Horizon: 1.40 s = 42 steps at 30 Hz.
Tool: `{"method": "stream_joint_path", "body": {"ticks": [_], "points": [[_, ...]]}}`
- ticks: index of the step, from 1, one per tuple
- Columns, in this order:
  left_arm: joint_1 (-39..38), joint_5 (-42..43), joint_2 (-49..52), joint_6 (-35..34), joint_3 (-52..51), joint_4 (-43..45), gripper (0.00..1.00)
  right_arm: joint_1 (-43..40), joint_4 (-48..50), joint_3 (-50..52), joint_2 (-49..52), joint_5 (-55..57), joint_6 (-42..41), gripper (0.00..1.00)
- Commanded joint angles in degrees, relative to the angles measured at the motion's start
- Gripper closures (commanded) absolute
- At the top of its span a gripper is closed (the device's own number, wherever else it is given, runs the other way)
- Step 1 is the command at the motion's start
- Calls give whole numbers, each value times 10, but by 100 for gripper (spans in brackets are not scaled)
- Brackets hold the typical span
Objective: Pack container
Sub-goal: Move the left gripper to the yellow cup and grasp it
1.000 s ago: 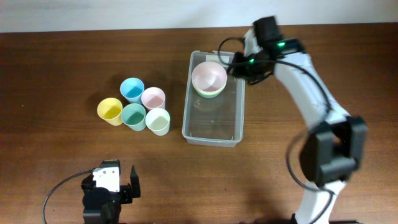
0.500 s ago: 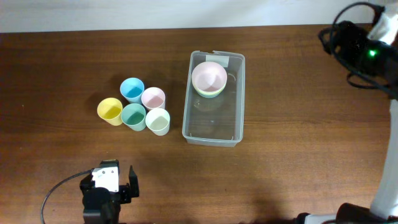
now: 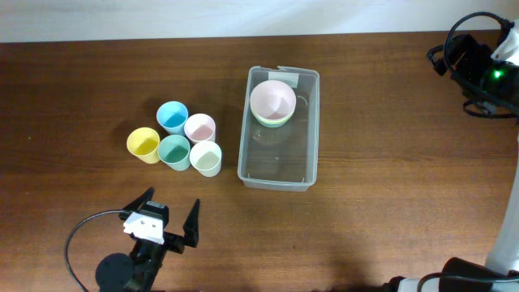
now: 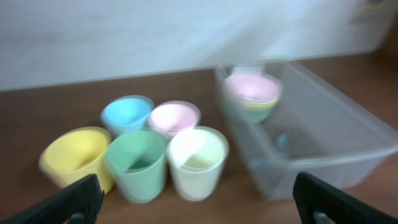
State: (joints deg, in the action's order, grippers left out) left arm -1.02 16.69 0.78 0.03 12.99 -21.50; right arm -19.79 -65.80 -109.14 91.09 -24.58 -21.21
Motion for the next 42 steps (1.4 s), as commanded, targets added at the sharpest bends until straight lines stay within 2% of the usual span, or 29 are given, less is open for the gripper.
{"method": "stream_joint_path", "body": {"ticks": [1,5,9,13,19,24,28,39,42], "points": [[-2,34,5,-80,16,16,0,-2,0,2,4,-3,-3,1],[-2,19,67,-86,71,10,0,-2,0,2,4,-3,-3,1],[-2,-20,198,-86,165,-27,0,-2,0,2,4,-3,-2,1],[15,-67,386,-85,304,-122,0,-2,0,2,4,-3,-3,1],[83,-64,688,-66,582,-279,0,-2,0,2,4,-3,-3,1],[118,-53,837,-41,734,-352,0,-2,0,2,4,-3,-3,1],[138,-18,896,-41,752,-365,0,-2,0,2,4,-3,-3,1],[182,-28,1014,-47,752,-398,1,-2,0,2,4,-3,-2,1],[194,-28,1041,-47,752,-396,8,-2,0,2,4,-3,-2,1]]}}
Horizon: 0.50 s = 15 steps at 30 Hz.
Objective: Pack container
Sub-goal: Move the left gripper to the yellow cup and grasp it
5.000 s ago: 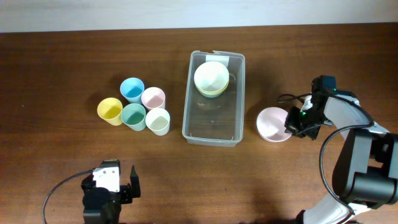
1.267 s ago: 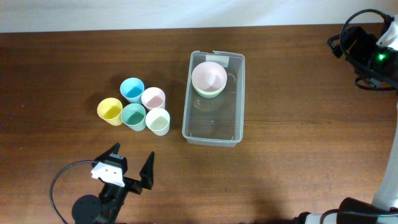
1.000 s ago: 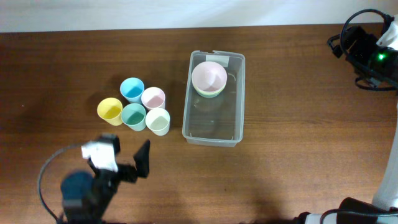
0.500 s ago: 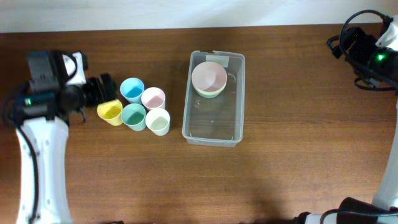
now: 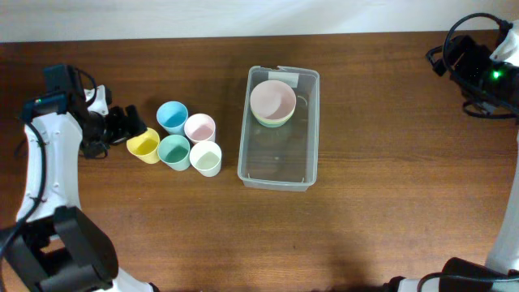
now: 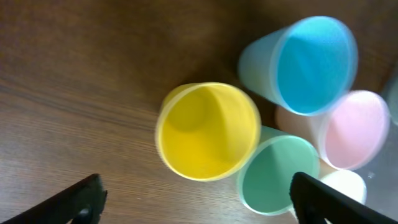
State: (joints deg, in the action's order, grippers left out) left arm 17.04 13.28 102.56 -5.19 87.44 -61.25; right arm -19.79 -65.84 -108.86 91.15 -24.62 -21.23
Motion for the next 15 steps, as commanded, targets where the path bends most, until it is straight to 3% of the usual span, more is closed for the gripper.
{"method": "stream_joint_path", "body": {"ticks": [1,3,5,15], "points": [[17,6,33,5,7,3,18,-2,0,0,3,-2,-2,1],[19,-2,53,5,7,3,30,-2,0,0,3,-2,-2,1],[19,-7,72,2,7,3,36,-2,0,0,3,-2,-2,1],[19,-6,123,-5,7,24,50,-2,0,0,3,-2,-2,1]]}}
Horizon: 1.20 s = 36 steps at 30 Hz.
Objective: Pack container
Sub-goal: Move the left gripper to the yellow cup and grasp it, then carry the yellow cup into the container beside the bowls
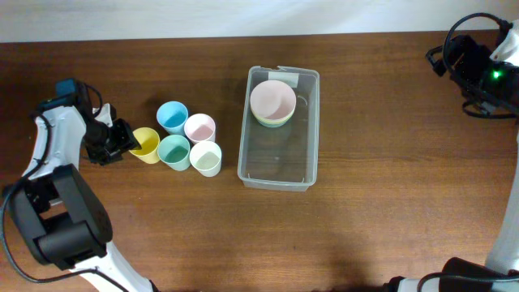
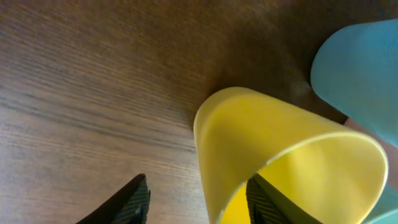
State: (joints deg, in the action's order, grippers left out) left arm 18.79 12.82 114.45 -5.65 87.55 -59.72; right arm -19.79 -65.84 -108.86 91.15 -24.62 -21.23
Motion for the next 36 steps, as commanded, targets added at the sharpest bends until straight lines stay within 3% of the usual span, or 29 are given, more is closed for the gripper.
{"method": "stream_joint_path", "body": {"ticks": [1,6,10,17,26,30,36], "points": [[2,-2,4,-1,6,12,53,-2,0,0,3,-2,-2,1],[2,-2,5,-1,6,24,85,-2,0,0,3,-2,-2,1],[2,-2,5,-1,6,25,99,-2,0,0,3,-2,-2,1],[3,-2,-20,-1,20,8,99,-2,0,0,3,-2,-2,1],[-37,-2,-116,16,198,-129,99,-2,0,0,3,-2,-2,1],[-130,-2,-153,40,231,-150,99,-2,0,0,3,-2,-2,1],[-328,-28,-145,54,231,-119,99,-2,0,0,3,-2,-2,1]]}}
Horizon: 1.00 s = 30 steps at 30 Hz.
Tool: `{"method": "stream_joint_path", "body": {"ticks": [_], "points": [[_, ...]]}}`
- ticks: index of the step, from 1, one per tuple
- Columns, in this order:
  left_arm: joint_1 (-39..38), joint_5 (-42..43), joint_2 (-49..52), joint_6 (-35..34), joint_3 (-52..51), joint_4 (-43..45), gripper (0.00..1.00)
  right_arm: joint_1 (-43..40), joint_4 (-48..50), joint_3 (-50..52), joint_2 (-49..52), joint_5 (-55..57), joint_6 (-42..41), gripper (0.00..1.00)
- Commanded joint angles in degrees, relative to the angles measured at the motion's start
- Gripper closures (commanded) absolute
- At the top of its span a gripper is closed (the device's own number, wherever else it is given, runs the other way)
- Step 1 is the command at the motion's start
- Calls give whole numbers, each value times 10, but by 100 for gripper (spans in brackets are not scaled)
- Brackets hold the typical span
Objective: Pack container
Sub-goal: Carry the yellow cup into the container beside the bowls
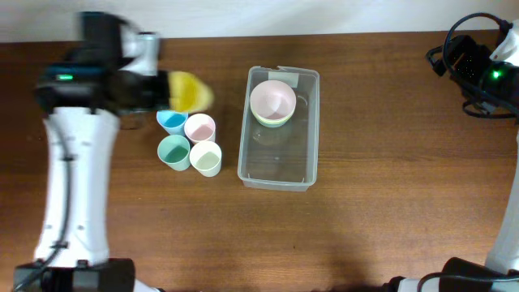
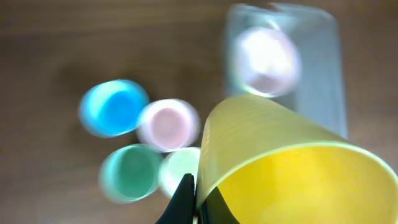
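My left gripper (image 1: 166, 91) (image 2: 198, 202) is shut on the rim of the yellow cup (image 1: 190, 91) (image 2: 292, 165) and holds it tilted in the air, behind the other cups. On the table below stand the blue cup (image 1: 171, 120) (image 2: 113, 107), pink cup (image 1: 199, 127) (image 2: 168, 124), green cup (image 1: 173, 151) (image 2: 129, 180) and cream cup (image 1: 206, 158) (image 2: 179, 169). The clear container (image 1: 279, 166) (image 2: 323, 93) lies to their right with a pink bowl (image 1: 272, 101) (image 2: 264, 61) stacked on a green one at its far end. My right gripper (image 1: 478, 65) rests at the far right; its fingers do not show.
The table's far edge meets a white wall just behind the lifted cup. The near half of the container holds nothing. Cables hang around the right arm at the top right corner.
The yellow cup was on the table left of the green cup with my left fingers astride its rim. Now it is off the table, behind the blue cup and nearer the container.
My left gripper stood open at the table's front, facing the cups. Then it was open over the yellow cup at the left of the cluster, then with a finger inside its rim. Now it is shut on that rim with the cup held aloft.
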State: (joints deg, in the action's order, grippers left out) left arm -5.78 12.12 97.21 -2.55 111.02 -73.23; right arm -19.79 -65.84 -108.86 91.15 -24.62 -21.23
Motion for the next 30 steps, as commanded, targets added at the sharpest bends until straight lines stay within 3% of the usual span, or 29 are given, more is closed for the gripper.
{"method": "stream_joint_path", "body": {"ticks": [1,4,11,18,24,26,29,30], "points": [[-111,-46,36,22,-3,25,99,-2,0,0,3,-2,-2,1],[-179,-113,70,22,-3,54,99,-2,0,0,3,-2,-2,1],[-275,-119,183,24,-3,128,99,-2,0,0,3,-2,-2,1],[-305,-117,286,41,-3,172,100,-2,0,0,3,-2,-2,1],[-302,-117,293,41,-2,192,98,-2,0,0,3,-2,-2,1],[-302,-117,293,41,-2,194,90,-2,0,0,3,-2,-2,1],[-300,-119,293,41,4,189,68,-2,0,0,3,-2,-2,1],[-297,-120,293,41,23,174,50,-2,0,0,3,-2,-2,1]]}}
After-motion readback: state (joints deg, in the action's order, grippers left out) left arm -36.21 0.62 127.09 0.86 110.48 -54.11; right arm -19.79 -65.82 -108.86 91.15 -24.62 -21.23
